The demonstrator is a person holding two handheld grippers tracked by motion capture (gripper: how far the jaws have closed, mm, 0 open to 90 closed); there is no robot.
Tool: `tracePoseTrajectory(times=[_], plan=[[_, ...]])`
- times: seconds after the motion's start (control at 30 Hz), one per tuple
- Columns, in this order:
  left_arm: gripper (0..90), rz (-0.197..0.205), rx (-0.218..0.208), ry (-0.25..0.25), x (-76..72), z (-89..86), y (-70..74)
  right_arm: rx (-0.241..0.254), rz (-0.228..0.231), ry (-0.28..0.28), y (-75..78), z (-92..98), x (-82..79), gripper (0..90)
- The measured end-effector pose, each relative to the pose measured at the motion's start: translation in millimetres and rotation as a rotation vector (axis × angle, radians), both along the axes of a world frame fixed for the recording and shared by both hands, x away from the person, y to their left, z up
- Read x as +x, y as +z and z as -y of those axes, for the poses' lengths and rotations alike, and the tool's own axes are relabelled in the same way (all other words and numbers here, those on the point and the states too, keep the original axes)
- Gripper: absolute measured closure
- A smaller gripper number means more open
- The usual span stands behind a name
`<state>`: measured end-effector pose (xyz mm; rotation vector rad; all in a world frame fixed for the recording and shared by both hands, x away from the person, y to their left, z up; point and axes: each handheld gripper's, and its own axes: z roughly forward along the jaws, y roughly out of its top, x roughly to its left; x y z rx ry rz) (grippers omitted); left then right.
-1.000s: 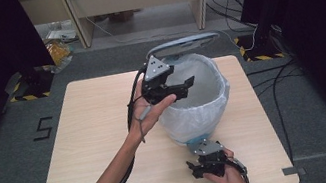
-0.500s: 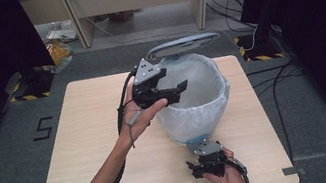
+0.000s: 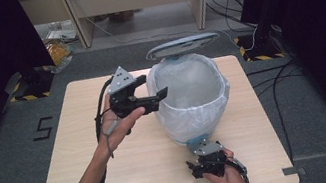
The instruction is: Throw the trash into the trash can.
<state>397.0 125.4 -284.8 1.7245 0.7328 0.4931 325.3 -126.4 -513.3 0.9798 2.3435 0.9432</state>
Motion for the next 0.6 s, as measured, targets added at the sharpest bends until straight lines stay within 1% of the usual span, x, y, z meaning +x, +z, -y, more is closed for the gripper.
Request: tracePoseTrajectory(times=[0.1, 0.13, 0.17, 0.23, 0.43, 0.5, 0.6], plan=[[20.2, -0.001, -0.004, 0.02, -0.9, -12.9, -3.5, 0.001, -0.001, 0.001, 0.0, 0.0, 0.1, 17.6], [20.2, -0.004, -0.013, 0.033, -1.8, -21.1, -7.7, 0.0, -0.001, 0.001, 0.0, 0.0, 0.0, 17.6], [20.2, -0.004, -0.013, 0.033, -1.8, -21.1, -7.7, 0.0, -0.001, 0.001, 0.0, 0.0, 0.0, 17.6], [20.3, -0.009, -0.016, 0.044, -2.8, -28.9, -12.8, -0.001, -0.001, 0.002, 0.0, 0.1, 0.0, 17.6], [20.3, -0.029, -0.054, 0.069, -7.4, -49.2, -35.2, -0.004, 0.002, 0.003, 0.0, -0.1, 0.0, 17.6], [20.3, -0.035, -0.058, 0.073, -9.0, -54.1, -42.7, -0.002, 0.001, 0.003, 0.0, -0.3, 0.0, 17.6], [20.3, -0.042, -0.051, 0.085, -10.9, -59.7, -53.0, -0.003, 0.002, 0.005, 0.0, -0.1, 0.3, 17.6]])
